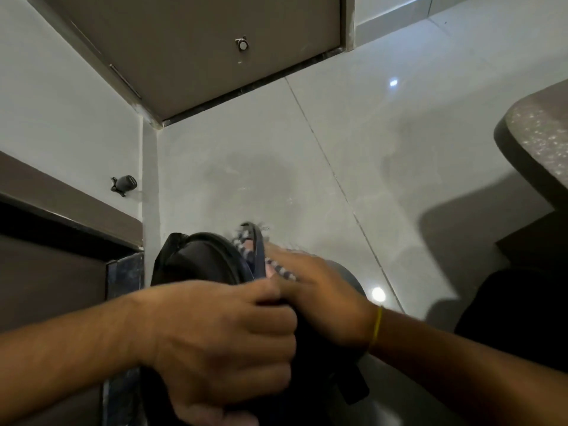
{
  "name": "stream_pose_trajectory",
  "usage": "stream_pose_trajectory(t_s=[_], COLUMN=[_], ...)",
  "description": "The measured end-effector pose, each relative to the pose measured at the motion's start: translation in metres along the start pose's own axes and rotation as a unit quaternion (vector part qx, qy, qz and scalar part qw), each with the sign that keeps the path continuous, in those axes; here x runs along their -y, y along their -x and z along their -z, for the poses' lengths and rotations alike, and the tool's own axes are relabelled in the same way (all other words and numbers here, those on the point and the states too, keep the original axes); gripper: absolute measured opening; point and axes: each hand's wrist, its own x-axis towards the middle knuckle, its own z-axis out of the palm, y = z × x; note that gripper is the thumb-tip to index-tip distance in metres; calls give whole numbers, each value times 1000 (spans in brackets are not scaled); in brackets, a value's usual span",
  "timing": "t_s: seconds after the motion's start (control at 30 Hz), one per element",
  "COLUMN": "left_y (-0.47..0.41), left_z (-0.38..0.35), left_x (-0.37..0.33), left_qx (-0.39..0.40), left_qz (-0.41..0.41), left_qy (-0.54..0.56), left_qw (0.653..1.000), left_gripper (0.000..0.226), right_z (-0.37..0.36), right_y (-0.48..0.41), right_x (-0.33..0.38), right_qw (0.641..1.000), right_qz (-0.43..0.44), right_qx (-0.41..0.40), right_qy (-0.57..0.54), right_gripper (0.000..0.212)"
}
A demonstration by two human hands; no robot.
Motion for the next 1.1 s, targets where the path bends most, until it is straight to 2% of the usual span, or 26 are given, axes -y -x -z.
stream_pose_trajectory(t_s=[0.07, 0.13, 0.2, 0.27, 0.33, 0.37, 0.4, 0.43, 0.5, 0.53, 0.6, 0.63, 0.7, 0.8, 0.83, 0.9, 0.97, 1.1], left_y=[1, 9, 16, 26, 37, 41, 44, 46, 42, 39, 31, 26, 21, 20, 22, 29, 37, 41], left_z=[-7, -13, -17, -19, -22, -24, -27, -28, -27, -25, -19, -16, -10, -1, 0, 1, -1, -9], left_x=[-11, -14, 1, 24, 31, 30, 28, 24, 24, 27, 32, 34, 40, 49, 49, 45, 40, 28], left_qx=[-30, -68, -127, -186, -227, -233, -224, -206, -170, -151, -118, -98, -55, -23, -23, -17, -11, -31], left_qz=[-12, 16, 120, 290, 448, 484, 493, 488, 462, 450, 413, 384, 320, 249, 228, 183, 140, 97], left_qy=[-33, -25, 21, 43, 118, 146, 159, 160, 166, 169, 161, 158, 134, 78, 65, 42, 14, -22], left_qw=[999, 997, 984, 938, 857, 830, 825, 833, 854, 864, 889, 904, 936, 965, 971, 982, 990, 995], left_gripper=[17, 17, 22, 23, 25, 26, 26, 24, 23, 27, 32, 33, 33, 39, 44, 59, 60, 50], right_z=[11, 18, 23, 22, 20, 20, 20, 21, 29, 33, 35, 33, 25, 10, 10, 9, 12, 17], right_y=[18, 27, 28, 25, 23, 21, 19, 17, 12, 8, 0, -2, -4, -8, 0, 16, 26, 20], right_x=[-2, -13, -28, -35, -41, -43, -46, -51, -62, -62, -62, -58, -48, -26, -24, -31, -44, -69], right_qw=[998, 993, 993, 994, 993, 991, 990, 988, 978, 970, 955, 959, 980, 984, 984, 988, 993, 976], right_qz=[10, -7, -23, -20, -41, -58, -79, -113, -194, -233, -289, -276, -193, -36, 24, 99, 85, -61], right_qx=[14, 24, 15, -10, -8, -8, -22, -36, -63, -65, -59, -55, -40, -48, -30, -3, -28, -202], right_qy=[-68, -114, -117, -108, -112, -117, -115, -99, -49, -30, -21, -23, -41, -166, -172, -117, -73, -46], right_gripper=[37, 36, 36, 46, 48, 45, 42, 42, 58, 60, 40, 39, 35, 36, 41, 46, 48, 42])
